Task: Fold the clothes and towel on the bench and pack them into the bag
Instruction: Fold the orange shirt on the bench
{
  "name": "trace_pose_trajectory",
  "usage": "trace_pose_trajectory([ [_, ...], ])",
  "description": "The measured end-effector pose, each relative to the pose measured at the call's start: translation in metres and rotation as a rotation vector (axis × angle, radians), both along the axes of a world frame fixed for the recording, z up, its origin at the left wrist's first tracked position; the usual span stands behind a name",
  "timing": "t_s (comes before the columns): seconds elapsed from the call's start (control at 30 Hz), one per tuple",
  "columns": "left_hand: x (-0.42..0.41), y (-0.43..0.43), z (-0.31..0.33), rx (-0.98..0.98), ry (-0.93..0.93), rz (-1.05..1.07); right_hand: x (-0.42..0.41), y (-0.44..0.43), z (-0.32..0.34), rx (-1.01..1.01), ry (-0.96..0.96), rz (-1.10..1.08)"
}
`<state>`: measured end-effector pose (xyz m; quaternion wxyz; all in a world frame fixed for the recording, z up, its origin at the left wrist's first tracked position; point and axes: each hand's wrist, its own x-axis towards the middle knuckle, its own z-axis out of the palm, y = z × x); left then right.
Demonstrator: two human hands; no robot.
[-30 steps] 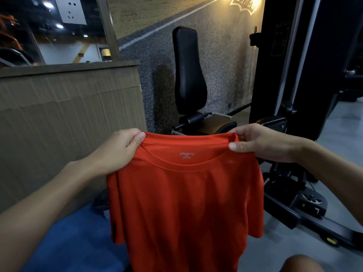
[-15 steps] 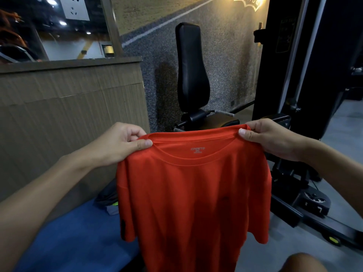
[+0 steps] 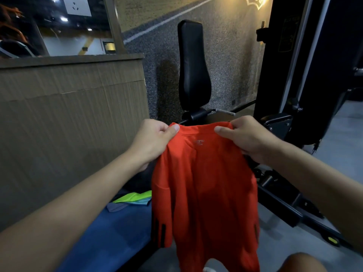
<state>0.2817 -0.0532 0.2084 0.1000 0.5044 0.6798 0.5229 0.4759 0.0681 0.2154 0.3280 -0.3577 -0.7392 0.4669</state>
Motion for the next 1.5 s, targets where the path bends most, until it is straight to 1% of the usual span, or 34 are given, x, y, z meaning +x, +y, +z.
trace_pose_trajectory([
  [0.13,0.009,0.005,-0.001,0.003,-0.052,-0.135,-0.02,-0.024,-0.005,0.009,0.042,0.125],
  [0.27,0.011,-0.003,0.003,-0.12,-0.065,-0.246,-0.026,-0.035,-0.005,0.09,0.004,0.202],
  [0.37,0.01,-0.008,0.003,-0.158,-0.054,-0.263,-0.026,-0.037,-0.006,0.111,0.019,0.255],
  [0.5,0.011,-0.012,0.004,-0.182,-0.014,-0.298,-0.033,-0.042,-0.008,0.186,0.039,0.253],
  [0.67,0.01,-0.021,0.008,-0.168,-0.131,-0.355,-0.036,-0.047,-0.007,0.119,-0.001,0.423],
  [0.73,0.008,-0.024,0.008,-0.137,-0.139,-0.351,-0.037,-0.048,-0.009,0.083,-0.026,0.483],
  [0.8,0.004,-0.024,0.005,-0.092,-0.075,-0.279,-0.038,-0.052,-0.011,0.068,-0.022,0.538],
  [0.87,-0.002,-0.024,0.003,-0.053,-0.046,-0.212,-0.04,-0.054,-0.01,0.052,-0.013,0.542],
  [0.9,-0.005,-0.026,0.003,-0.048,-0.049,-0.202,-0.041,-0.054,-0.01,0.138,-0.006,0.507],
  [0.97,-0.009,-0.032,0.005,-0.074,-0.054,-0.232,-0.045,-0.044,-0.01,0.47,-0.017,0.318],
  [1.0,-0.01,-0.036,0.006,-0.1,-0.048,-0.268,-0.045,-0.039,-0.01,0.585,-0.053,0.241],
  [1.03,-0.011,-0.039,0.007,-0.131,-0.036,-0.307,-0.045,-0.034,-0.008,0.618,-0.092,0.222],
  [1.13,-0.014,-0.049,0.009,-0.221,0.008,-0.376,-0.05,-0.032,-0.001,0.537,-0.161,0.4],
  [1.23,-0.018,-0.057,0.009,-0.269,0.012,-0.406,-0.056,-0.036,0.003,0.432,-0.178,0.546],
  [1.3,-0.021,-0.061,0.007,-0.276,-0.008,-0.385,-0.06,-0.036,0.001,0.487,-0.19,0.561],
  [1.37,-0.023,-0.065,0.001,-0.241,-0.05,-0.323,-0.063,-0.036,-0.003,0.526,-0.168,0.569],
  [1.5,-0.02,-0.074,-0.029,-0.124,-0.134,-0.191,-0.069,-0.047,-0.005,0.504,-0.031,0.575],
])
